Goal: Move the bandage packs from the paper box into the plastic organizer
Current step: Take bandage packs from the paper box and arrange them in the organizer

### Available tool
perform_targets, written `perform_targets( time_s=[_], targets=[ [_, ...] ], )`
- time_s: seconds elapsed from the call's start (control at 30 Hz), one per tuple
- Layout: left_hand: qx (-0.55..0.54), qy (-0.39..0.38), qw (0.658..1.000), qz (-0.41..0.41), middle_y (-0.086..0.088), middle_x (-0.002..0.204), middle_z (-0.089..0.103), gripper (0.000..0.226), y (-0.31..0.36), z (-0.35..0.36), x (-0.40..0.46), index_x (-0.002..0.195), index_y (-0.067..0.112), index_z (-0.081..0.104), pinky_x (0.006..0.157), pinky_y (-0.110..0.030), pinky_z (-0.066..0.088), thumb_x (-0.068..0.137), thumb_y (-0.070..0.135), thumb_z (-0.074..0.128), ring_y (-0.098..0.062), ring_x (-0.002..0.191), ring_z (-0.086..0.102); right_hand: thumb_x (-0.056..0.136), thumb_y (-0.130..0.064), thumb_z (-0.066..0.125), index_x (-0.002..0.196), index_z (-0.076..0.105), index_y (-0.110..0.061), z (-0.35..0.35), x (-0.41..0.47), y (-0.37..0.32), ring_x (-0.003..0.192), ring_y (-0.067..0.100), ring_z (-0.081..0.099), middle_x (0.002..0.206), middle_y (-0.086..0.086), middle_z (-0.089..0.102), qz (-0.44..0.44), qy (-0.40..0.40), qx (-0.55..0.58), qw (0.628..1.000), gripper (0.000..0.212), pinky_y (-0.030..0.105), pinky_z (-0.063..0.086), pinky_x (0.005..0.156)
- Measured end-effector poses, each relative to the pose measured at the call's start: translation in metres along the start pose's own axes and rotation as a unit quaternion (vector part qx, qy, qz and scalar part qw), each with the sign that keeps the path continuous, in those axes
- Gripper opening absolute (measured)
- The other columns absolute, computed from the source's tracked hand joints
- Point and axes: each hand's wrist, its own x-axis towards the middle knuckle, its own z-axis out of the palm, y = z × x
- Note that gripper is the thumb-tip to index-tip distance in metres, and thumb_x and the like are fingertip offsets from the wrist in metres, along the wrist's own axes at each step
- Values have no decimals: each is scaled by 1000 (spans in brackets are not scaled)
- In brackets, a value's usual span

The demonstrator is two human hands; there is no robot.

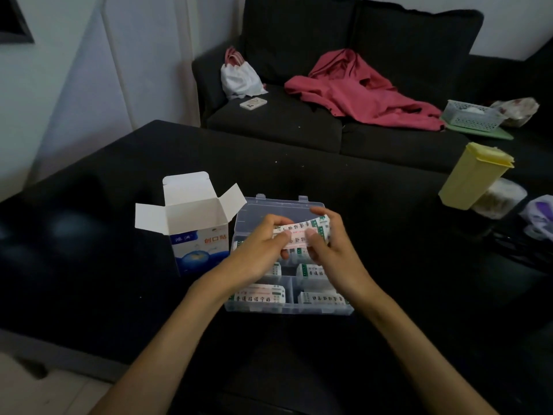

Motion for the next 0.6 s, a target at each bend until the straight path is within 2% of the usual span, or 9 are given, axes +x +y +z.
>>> perform_targets(
  time_s=[0.07,0.13,0.2,0.3,0.4,0.5,0.6],
  targets=[
    [-32,11,999,2,7,99,56,25,2,-1,-1,125,22,44,52,-6,44,101,23,41,-4,79,57,96,-15,50,116,50,-23,-7,4,-2,62,-3,56,84,-1,58,14,25,46,999,22,14,48,59],
    [-73,26,997,6,6,99,60,24,4,-4,-1,121,23,53,59,-11,49,98,23,48,-4,81,62,92,-13,56,106,57,-18,-16,7,-4,66,5,60,88,3,63,58,25,109,992,15,19,51,62],
    [-82,35,996,9,6,95,62,21,6,-3,-1,116,24,58,61,-10,50,98,26,48,-3,78,61,92,-12,56,101,58,-14,-21,8,-4,66,10,61,88,5,65,102,14,152,983,10,19,52,62],
    [-36,37,999,9,6,88,56,23,10,9,-2,114,22,51,52,-5,43,102,32,34,-3,70,53,96,-14,47,98,55,-17,-20,7,0,69,11,56,87,4,61,104,17,105,989,8,22,47,63],
    [-26,33,999,0,3,85,52,22,10,26,-3,106,23,40,58,-16,42,102,39,24,-6,70,50,99,-14,37,97,53,-20,-14,3,0,68,5,50,85,0,55,76,30,76,994,17,18,43,61],
    [-37,29,999,-2,-3,84,51,23,10,33,-1,104,23,38,63,-25,41,103,39,22,-11,70,49,99,-13,33,97,51,-19,-16,2,0,70,5,49,86,-1,54,59,26,59,996,19,14,42,59],
    [-45,2,999,-12,-5,96,54,15,11,30,2,101,28,40,81,-38,50,103,32,26,-19,87,55,99,-12,39,99,54,-22,-32,4,-3,75,8,55,93,0,57,70,-18,23,997,18,19,45,64]
  ],
)
